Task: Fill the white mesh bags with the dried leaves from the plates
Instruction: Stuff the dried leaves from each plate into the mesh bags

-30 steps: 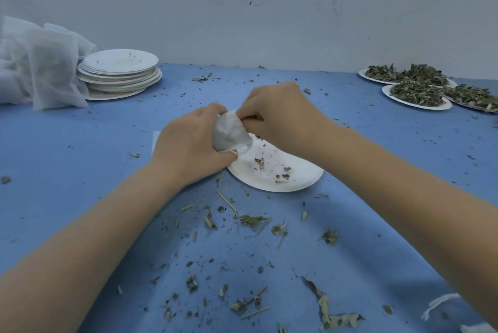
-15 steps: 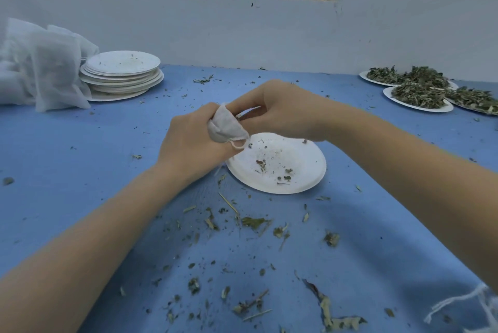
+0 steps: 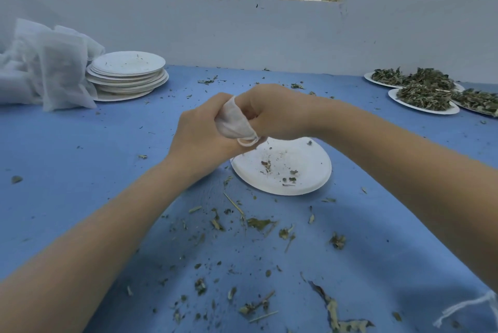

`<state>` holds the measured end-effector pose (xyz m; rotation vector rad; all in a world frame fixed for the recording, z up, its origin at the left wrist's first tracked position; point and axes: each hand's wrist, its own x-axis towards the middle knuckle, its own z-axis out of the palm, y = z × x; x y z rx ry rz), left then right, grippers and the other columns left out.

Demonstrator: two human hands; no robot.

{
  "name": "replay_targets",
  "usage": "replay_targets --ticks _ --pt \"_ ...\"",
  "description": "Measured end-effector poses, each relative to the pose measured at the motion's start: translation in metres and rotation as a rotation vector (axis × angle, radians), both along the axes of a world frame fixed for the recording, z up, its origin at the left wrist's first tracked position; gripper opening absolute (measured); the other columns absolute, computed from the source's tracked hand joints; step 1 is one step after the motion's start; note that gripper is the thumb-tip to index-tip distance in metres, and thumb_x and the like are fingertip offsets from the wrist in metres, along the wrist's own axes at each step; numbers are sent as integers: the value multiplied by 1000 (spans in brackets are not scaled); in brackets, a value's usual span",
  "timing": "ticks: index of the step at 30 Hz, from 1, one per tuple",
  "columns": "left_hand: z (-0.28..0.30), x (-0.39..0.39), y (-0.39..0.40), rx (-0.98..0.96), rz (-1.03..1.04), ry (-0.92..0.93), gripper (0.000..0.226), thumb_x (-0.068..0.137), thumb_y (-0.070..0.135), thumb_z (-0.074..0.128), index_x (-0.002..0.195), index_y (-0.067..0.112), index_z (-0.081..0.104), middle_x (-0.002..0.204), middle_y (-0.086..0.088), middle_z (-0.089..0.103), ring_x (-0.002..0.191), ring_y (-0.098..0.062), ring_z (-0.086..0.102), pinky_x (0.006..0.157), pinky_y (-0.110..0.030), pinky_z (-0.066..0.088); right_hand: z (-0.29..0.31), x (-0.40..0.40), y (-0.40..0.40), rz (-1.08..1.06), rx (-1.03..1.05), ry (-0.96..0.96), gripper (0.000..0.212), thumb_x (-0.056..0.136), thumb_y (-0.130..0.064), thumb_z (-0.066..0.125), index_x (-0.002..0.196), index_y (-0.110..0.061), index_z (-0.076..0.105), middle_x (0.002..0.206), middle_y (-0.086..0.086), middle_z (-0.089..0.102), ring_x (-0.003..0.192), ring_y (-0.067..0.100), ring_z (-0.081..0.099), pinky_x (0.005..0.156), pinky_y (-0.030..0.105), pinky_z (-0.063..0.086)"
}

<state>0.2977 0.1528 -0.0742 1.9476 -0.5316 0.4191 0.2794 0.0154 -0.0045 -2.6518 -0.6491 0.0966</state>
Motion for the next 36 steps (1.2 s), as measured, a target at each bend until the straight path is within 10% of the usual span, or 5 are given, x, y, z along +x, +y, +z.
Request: replay_targets --ticks 5,14,17,21,36 --pt "-7 8 10 287 70 -67 63 59 30 80 112 33 48 84 21 53 81 -11 54 62 -17 41 -2 -3 -20 20 60 16 16 92 -16 53 104 -13 63 88 -1 66 55 -4 47 44 5 33" --pt "-6 5 17 403 147 -74 50 66 23 71 112 28 53 91 8 58 83 -16 50 67 -27 38 -36 -24 -49 -361 419 -211 15 87 -23 60 99 -30 67 93 -19 66 87 0 60 73 10 45" --pt "-4 -4 20 380 195 -29 48 68 22 70 113 24 52 90 8 54 84 -17 48 68 -28 36 -55 -31 -56 -531 4 2 82 72 -66 64 137 -22 40 134 -1 45 129 21 35 101 30 32" --pt "-3 -18 23 330 224 37 46 69 22 69 111 24 49 95 3 56 87 -20 50 68 -31 40 -71 -37 -50 -606 -114 171 141 41 -88 61 150 -21 2 147 10 25 136 31 20 107 43 22" --pt "46 21 111 -25 580 182 34 74 31 67 98 25 44 77 20 46 68 -1 45 54 -20 30 -9 46 58 -426 132 -30 128 47 -79 68 146 -17 17 134 10 29 128 28 23 102 41 30"
